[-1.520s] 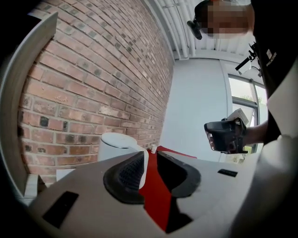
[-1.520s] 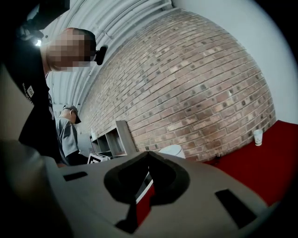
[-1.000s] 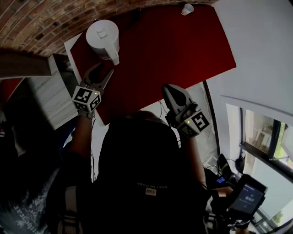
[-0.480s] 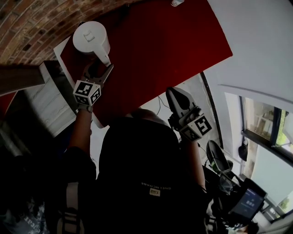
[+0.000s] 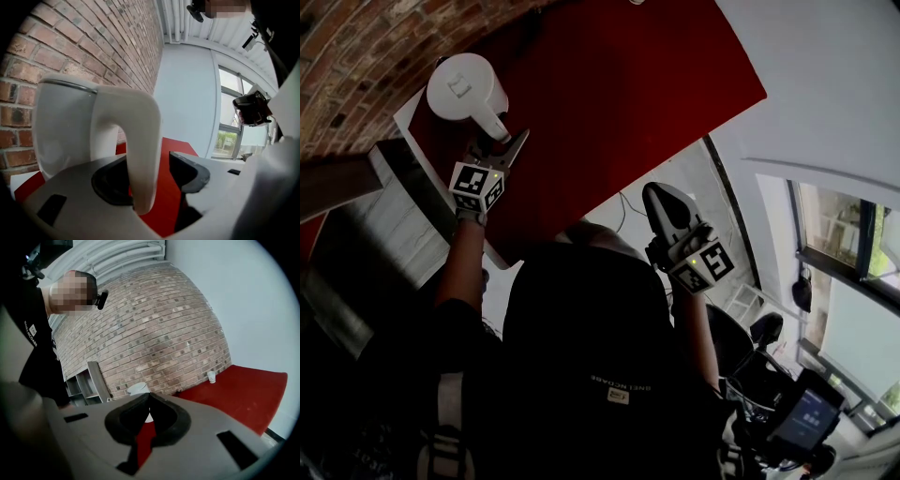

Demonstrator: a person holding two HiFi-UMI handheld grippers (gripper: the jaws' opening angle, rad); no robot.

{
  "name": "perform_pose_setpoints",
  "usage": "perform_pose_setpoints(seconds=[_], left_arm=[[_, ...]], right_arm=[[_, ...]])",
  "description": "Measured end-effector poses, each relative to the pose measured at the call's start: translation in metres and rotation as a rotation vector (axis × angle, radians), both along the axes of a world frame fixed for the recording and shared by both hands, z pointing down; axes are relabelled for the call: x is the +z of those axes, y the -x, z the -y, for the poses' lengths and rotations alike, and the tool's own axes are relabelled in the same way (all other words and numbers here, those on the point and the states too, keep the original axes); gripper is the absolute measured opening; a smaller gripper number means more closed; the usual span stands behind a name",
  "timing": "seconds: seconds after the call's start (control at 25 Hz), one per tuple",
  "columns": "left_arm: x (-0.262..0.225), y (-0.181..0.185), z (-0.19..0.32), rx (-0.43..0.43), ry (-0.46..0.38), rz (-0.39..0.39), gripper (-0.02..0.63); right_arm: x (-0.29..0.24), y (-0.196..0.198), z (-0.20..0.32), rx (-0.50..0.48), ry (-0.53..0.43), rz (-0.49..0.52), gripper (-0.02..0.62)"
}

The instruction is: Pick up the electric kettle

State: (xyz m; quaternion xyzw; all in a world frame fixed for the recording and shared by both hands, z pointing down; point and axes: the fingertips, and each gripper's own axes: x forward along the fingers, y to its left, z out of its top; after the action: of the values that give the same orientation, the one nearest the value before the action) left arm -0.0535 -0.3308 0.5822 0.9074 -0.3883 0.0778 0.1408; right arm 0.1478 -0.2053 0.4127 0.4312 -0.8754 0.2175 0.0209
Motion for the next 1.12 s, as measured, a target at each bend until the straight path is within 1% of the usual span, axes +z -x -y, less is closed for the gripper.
perform_pose_setpoints(seconds=[0.12,0.24,0.4,0.52,0.64,0.72,0.88,1.0,1.12], left_arm=[[0.006,-0.007,0.003,0.032,-0.018,0.038,0.230],[0.011,-0.014,0.008,0.055,-0.034,0.052,0.230],[0.014,-0.022,0.012,0.094,-0.057,0.093,0.230],[0.013,-0.024,0.018,0.099,-0.064,0.113,0.226],[0.013,-0.023,0.023,0.070,-0.059,0.122,0.172],[0.013,-0.021,0.026,0.052,-0.058,0.138,0.123],[0.010,-0.015,0.031,0.020,-0.050,0.162,0.057],[0.007,-0.012,0.035,0.017,-0.035,0.160,0.057],[0.004,-0.007,0.037,0.011,-0.019,0.152,0.057]], right_arm=[[0.005,-0.006,-0.003,0.011,0.010,-0.021,0.006],[0.002,-0.008,-0.002,0.025,0.006,-0.002,0.006],[0.009,-0.018,-0.006,0.044,0.010,-0.044,0.006],[0.009,-0.021,-0.007,0.057,0.012,-0.044,0.006],[0.011,-0.025,-0.008,0.078,0.023,-0.043,0.006],[0.012,-0.028,-0.009,0.091,0.031,-0.040,0.006],[0.012,-0.028,-0.011,0.092,0.030,-0.031,0.006],[0.012,-0.026,-0.011,0.086,0.033,-0.025,0.006],[0.010,-0.023,-0.011,0.067,0.014,-0.017,0.006]])
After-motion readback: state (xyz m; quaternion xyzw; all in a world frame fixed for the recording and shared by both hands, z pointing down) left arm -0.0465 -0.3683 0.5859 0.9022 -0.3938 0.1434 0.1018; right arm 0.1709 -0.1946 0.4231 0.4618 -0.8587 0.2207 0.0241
